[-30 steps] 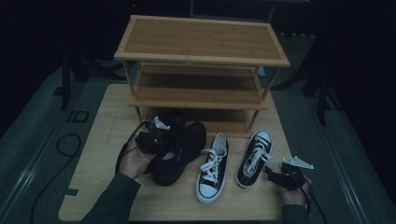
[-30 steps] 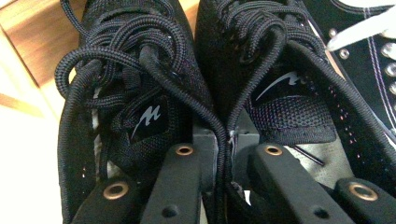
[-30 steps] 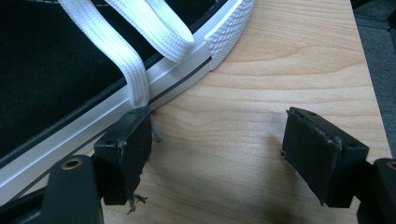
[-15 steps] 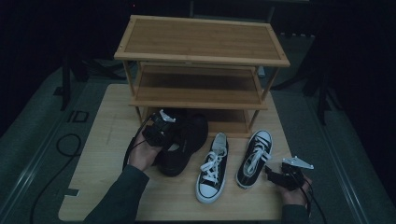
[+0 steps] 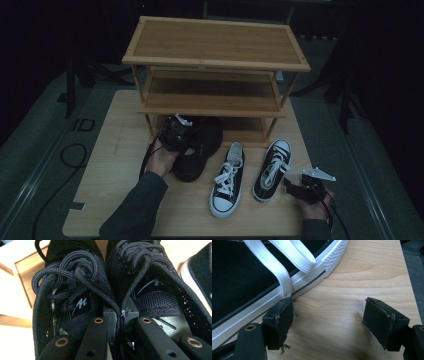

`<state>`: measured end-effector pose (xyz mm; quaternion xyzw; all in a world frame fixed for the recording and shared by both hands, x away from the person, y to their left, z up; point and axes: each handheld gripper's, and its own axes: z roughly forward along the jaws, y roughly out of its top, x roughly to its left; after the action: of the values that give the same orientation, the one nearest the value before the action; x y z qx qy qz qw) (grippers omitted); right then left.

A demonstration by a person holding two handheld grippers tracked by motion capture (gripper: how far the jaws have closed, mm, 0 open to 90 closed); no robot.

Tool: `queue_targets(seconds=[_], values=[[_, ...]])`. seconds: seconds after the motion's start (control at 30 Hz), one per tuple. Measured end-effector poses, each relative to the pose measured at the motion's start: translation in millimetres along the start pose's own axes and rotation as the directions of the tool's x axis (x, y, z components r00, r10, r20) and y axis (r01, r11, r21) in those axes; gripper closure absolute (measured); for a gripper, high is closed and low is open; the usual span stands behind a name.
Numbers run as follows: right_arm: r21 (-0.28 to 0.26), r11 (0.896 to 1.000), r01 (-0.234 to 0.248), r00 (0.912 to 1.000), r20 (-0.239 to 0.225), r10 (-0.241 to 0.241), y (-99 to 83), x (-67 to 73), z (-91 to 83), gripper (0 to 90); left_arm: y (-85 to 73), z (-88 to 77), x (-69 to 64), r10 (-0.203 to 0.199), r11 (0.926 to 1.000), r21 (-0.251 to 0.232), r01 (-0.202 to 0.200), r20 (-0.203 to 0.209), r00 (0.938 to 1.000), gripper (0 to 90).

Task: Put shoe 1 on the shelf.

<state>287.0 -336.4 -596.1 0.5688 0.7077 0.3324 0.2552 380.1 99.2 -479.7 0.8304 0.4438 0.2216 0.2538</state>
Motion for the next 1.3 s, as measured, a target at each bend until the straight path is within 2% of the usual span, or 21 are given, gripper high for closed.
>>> queue_targets(seconds=[0.23, 0.43, 0.53, 0.63, 0.7, 0.77, 0.9, 0.93, 1.0, 1.03, 1.07, 1.13, 1.23, 1.3], values=[[0.0, 1.0, 0.0, 1.0, -0.001, 0.0, 0.0, 0.0, 0.0, 23.6, 6.6, 10.7, -5.7, -0.01, 0.9999, -0.012, 0.01, -0.057, 0.9983, 84.7], [0.0, 1.0, 0.001, 1.0, -0.001, -0.001, 0.0, 0.0, 0.0, 23.5, 12.9, 18.0, -12.1, -0.048, 0.9988, -0.019, 0.046, -0.087, 0.9951, 84.5], [0.0, 1.0, 0.001, 1.0, -0.001, -0.001, 0.0, 0.0, 0.0, 23.4, 13.7, 23.3, -16.2, -0.049, 0.9987, -0.016, 0.047, -0.127, 0.9907, 84.4], [0.001, 1.0, 0.001, 1.0, -0.002, -0.001, 0.0, 0.0, 0.1, 23.4, 12.8, 26.9, -20.2, -0.103, 0.994, -0.053, 0.096, -0.163, 0.9812, 83.7], [0.001, 1.0, 0.002, 1.0, -0.002, -0.002, 0.0, -0.1, 0.1, 23.4, 13.4, 29.2, -22.3, -0.103, 0.994, -0.053, 0.095, -0.171, 0.98, 83.4], [0.001, 1.0, 0.002, 1.0, -0.002, -0.002, 0.0, 0.0, 0.1, 23.3, 12.9, 29.9, -21.6, -0.094, 0.9952, -0.044, 0.088, -0.168, 0.9814, 80.4], [0.001, 1.0, 0.001, 1.0, -0.002, -0.001, 0.0, 0.0, 0.1, 23.2, 11.1, 25.1, -18.9, -0.061, 0.9973, -0.049, 0.054, -0.15, 0.9868, 64.1], [0.001, 1.0, 0.002, 1.0, -0.002, -0.002, 0.0, 0.0, 0.1, 23.2, 10.7, 23.4, -19.1, -0.045, 0.9983, -0.043, 0.039, -0.153, 0.9872, 61.6], [0.001, 1.0, 0.002, 1.0, -0.002, -0.002, 0.0, 0.0, 0.1, 23.2, 9.7, 19.4, -17.9, -0.038, 0.9986, -0.042, 0.033, -0.136, 0.99, 57.2], [0.001, 1.0, 0.002, 1.0, -0.002, -0.002, 0.0, 0.0, 0.1, 23.2, 9.7, 19.4, -17.9, -0.038, 0.9986, -0.042, 0.033, -0.136, 0.99, 56.7], [0.001, 1.0, 0.002, 1.0, -0.002, -0.002, 0.0, 0.0, 0.1, 23.2, 8.9, 11.6, -16.0, -0.037, 0.9979, -0.057, 0.03, -0.119, 0.9922, 55.4], [0.001, 1.0, 0.002, 1.0, -0.002, -0.002, 0.0, 0.0, 0.1, 23.2, 8.0, 2.2, -14.1, -0.027, 0.9976, -0.067, 0.019, -0.115, 0.993, 53.2], [0.001, 1.0, 0.002, 1.0, -0.002, -0.002, 0.0, 0.0, 0.1, 23.2, 4.9, -13.7, -12.7, -0.004, 0.9933, -0.115, -0.006, -0.089, 0.996, 53.8], [0.001, 1.0, 0.002, 1.0, -0.002, -0.002, 0.0, 0.0, 0.1, 23.2, 2.9, -22.4, -11.9, 0.01, 0.9903, -0.138, -0.017, -0.049, 0.9988, 54.2]])
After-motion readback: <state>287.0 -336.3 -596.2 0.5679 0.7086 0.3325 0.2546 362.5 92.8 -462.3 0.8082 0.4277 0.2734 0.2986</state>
